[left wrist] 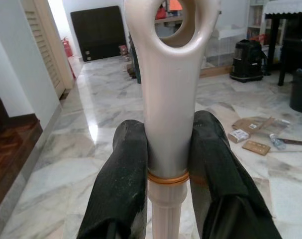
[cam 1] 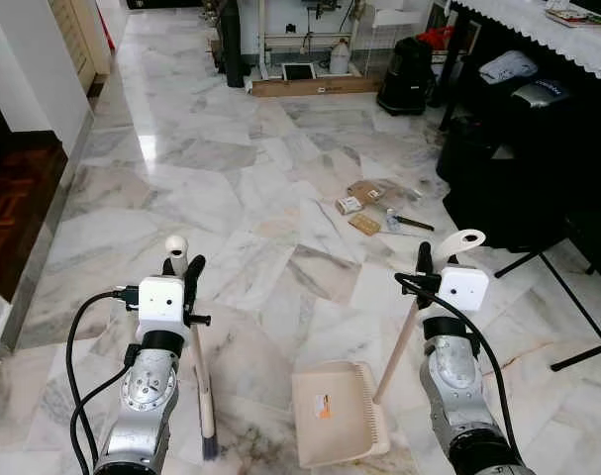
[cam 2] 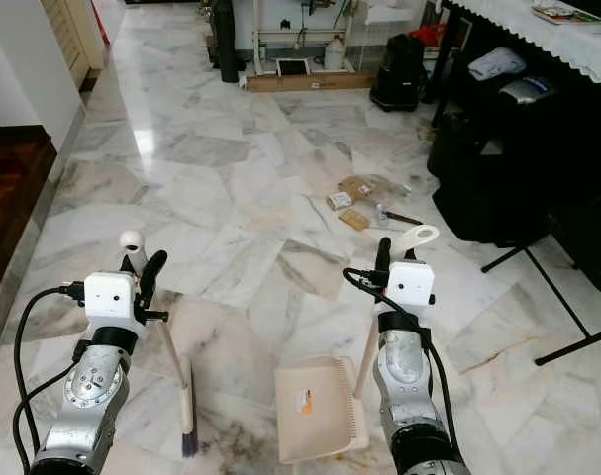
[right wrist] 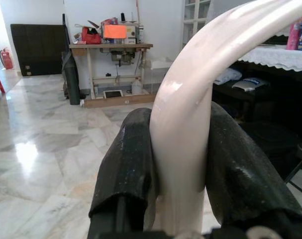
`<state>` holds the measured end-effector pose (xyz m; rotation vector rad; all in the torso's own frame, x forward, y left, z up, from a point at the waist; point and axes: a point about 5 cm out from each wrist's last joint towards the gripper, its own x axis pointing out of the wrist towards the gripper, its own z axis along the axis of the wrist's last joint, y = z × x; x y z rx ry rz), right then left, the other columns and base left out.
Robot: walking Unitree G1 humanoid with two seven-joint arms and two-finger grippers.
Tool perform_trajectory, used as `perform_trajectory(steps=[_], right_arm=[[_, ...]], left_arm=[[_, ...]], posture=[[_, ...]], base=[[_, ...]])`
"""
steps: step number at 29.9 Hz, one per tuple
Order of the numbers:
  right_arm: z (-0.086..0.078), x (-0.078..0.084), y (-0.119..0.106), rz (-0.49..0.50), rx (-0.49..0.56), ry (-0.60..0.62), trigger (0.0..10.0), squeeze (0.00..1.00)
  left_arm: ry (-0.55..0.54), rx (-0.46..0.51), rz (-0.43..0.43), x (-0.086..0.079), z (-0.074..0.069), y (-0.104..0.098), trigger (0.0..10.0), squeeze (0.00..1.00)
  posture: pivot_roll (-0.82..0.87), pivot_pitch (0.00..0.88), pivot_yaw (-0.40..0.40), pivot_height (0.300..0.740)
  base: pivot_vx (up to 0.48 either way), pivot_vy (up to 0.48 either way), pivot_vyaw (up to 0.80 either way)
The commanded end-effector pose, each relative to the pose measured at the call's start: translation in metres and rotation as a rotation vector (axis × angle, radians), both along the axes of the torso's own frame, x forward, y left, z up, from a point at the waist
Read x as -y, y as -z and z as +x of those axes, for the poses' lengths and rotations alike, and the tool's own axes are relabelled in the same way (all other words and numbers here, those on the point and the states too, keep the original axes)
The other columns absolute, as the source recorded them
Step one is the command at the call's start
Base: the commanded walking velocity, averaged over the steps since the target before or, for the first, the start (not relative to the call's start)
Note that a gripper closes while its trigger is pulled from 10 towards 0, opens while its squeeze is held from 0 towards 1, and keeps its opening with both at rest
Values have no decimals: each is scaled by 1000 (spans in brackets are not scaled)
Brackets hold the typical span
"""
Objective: Sweep floor
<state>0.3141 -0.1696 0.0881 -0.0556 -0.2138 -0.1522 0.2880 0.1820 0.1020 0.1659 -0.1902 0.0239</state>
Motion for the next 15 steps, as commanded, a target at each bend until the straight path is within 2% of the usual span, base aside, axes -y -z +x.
perform_trajectory(steps=[1,5,15], right_arm=[[1,0,-8,18,40,15,10000,0],[1,-3,-5,40,35,28,10000,0],[-2,-8,-4,31,37,4,10000,0]], left_arm=[[15,51,6,0,4,-14,10000,0],[30,46,22,-2,5,-14,10000,0],[40,30,29,-1,5,-12,10000,0]], posture=[[11,22,12,740],[4,9,32,740],[-1,8,23,740]], base=[[0,0,0],[0,0,0],[24,0,0]])
